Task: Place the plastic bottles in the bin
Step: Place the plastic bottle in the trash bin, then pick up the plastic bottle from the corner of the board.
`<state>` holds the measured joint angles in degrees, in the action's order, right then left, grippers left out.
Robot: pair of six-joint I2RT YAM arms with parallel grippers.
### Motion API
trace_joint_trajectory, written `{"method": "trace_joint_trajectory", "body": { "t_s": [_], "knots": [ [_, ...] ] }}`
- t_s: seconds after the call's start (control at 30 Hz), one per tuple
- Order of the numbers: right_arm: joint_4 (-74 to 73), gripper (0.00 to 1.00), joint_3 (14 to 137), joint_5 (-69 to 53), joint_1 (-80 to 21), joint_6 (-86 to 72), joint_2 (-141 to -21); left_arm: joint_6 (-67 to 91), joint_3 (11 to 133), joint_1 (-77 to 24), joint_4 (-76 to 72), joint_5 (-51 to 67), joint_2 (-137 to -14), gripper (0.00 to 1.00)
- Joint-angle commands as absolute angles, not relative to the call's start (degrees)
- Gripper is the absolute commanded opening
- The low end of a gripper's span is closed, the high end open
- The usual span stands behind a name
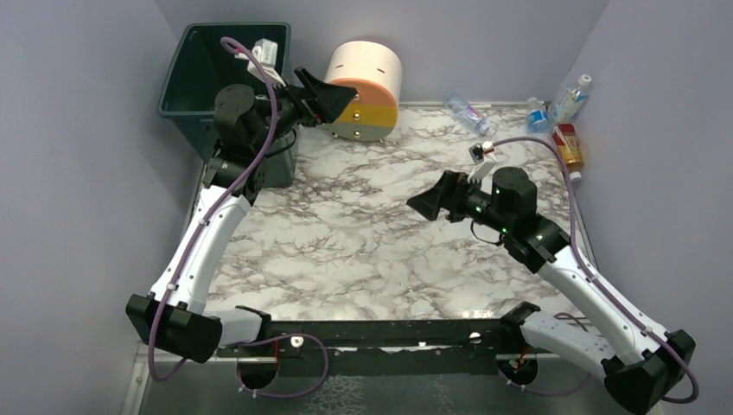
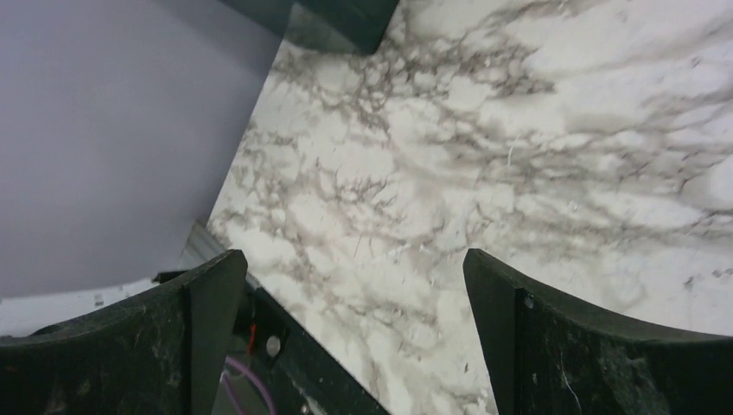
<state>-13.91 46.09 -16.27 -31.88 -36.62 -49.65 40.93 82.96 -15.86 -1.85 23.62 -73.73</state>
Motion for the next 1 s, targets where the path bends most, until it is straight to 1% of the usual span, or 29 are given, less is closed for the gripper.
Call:
{"method": "trace_joint_trajectory", "body": {
  "t_s": [0.0, 0.17, 0.33, 0.47, 0.7, 0.97],
  "knots": [
    [-16.1, 0.99, 53.9, -5.7, -31.5, -30.6, -57.1, 38.9, 77.9, -18.9, -0.4, 23.9, -70.5, 0.99],
    [-16.1, 0.99, 59.4, -2.2, -27.2, -28.7, -63.8, 38.0, 71.2, -19.6, -0.3, 24.1, -66.3, 0.99],
    [-14.6, 0.99, 64.4, -3.6, -17.4, -27.3, -70.0, 36.5, 68.1, -19.7, 1.4, 24.2, -64.0, 0.99],
    [-12.6, 0.99, 69.8, -0.5, -13.0, -25.1, -76.5, 37.5, 64.7, -19.6, 0.1, 25.8, -63.2, 0.99],
    [-5.8, 0.99, 78.3, 1.2, -6.6, -25.2, -90.8, 37.8, 60.2, -19.8, -0.3, 26.6, -63.9, 0.99],
    [7.9, 0.99, 78.8, 0.1, -1.0, -25.0, -101.3, 38.0, 56.2, -21.5, -1.6, 25.7, -64.2, 0.99]
  ]
}}
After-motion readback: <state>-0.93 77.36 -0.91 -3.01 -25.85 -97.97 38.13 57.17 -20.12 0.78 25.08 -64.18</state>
